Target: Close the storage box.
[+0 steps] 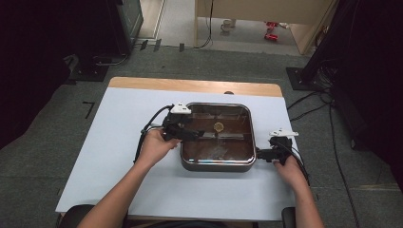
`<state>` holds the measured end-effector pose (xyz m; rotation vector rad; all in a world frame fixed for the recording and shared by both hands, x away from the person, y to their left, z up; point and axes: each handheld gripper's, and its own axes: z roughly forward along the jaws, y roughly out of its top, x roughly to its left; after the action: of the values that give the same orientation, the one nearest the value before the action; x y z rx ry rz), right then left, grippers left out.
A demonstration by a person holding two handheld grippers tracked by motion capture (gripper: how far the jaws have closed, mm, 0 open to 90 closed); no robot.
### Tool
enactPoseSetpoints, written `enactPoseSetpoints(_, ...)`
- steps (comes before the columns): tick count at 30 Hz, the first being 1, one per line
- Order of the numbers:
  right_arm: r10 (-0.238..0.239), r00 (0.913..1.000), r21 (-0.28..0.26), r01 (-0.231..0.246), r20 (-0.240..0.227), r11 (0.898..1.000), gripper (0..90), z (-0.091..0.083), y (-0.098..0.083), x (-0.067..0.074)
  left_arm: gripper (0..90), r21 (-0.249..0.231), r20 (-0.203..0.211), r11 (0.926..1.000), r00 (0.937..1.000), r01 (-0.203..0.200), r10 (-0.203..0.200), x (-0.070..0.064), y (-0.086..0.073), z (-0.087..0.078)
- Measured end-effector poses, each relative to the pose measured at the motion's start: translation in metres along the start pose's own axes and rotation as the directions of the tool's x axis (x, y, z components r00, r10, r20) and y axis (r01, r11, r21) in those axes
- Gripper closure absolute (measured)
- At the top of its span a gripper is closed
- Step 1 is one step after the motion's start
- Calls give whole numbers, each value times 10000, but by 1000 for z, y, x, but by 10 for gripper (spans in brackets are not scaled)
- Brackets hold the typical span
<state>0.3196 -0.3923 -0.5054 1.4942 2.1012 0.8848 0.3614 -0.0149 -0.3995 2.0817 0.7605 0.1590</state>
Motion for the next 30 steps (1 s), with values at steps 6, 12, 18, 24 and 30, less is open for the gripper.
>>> enactPoseSetpoints(6,16,10000,2,-16,5,10000,0,0,0,0,285,-69,-145,9998,9997,-199,198,5,-13,-18)
enactPoseSetpoints(12,13,10000,0,-13,3,10000,0,0,0,0,284,-251,-432,9997,9991,-38,27,17,-28,-38)
enactPoseSetpoints(18,14,10000,-1,-14,4,10000,0,0,0,0,273,-397,-712,9992,9974,93,-121,30,-46,-51)
enactPoseSetpoints(24,16,10000,0,-16,3,10000,0,0,0,0,266,-323,-1116,9994,9936,116,-151,41,-65,-56)
enactPoseSetpoints(30,14,10000,0,-14,3,10000,0,0,0,0,252,-129,-1338,9995,9905,291,-306,48,-81,-59)
